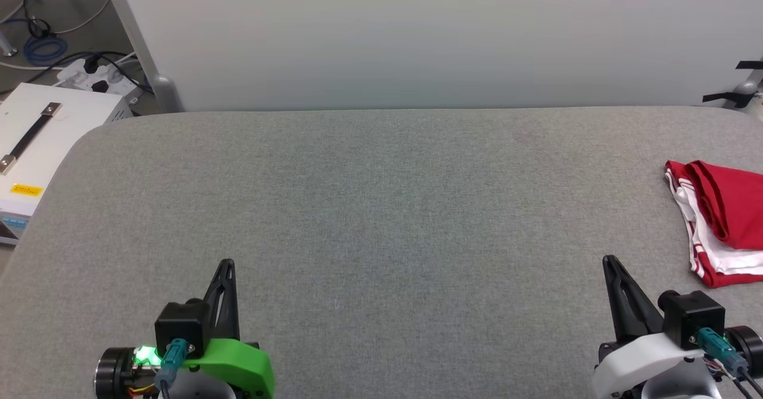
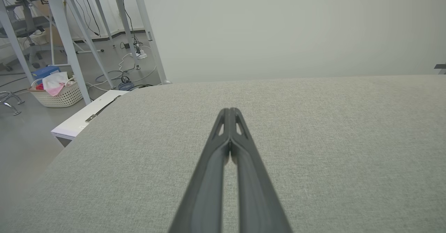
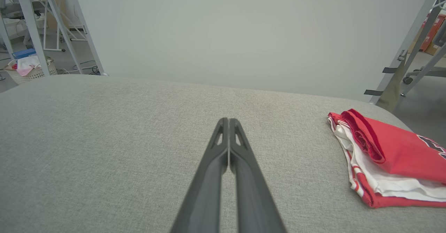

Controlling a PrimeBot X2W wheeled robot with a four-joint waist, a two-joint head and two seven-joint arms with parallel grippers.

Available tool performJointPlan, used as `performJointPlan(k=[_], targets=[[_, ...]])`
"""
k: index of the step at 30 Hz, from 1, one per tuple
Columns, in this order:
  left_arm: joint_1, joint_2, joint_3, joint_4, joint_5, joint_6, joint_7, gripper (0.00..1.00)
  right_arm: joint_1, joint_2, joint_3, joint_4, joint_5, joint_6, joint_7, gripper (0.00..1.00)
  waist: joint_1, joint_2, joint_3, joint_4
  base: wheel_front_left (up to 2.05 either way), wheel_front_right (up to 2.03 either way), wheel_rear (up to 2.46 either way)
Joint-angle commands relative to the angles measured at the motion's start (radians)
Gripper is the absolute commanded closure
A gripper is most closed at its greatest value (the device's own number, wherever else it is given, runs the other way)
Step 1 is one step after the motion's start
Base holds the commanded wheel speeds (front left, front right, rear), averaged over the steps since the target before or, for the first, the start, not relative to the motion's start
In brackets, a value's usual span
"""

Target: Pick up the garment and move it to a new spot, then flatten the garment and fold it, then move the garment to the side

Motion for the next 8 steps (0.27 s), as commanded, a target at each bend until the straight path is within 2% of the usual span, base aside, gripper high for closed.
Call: performJointPlan(k=[1, 8], targets=[[-0.021, -0.005, 0.006, 0.001, 0.008, -0.006, 0.005, 1.00, -0.021, 0.001, 0.001, 0.003, -0.008, 0.000, 0.007, 1.00, 0.0000, 0.0000, 0.000, 0.000, 0.00, 0.00, 0.00], [-0.030, -0.006, 0.008, 0.001, 0.011, -0.007, 0.019, 1.00, -0.030, 0.002, 0.001, 0.004, -0.014, 0.000, 0.022, 1.00, 0.0000, 0.0000, 0.002, -0.001, 0.00, 0.00, 0.00]])
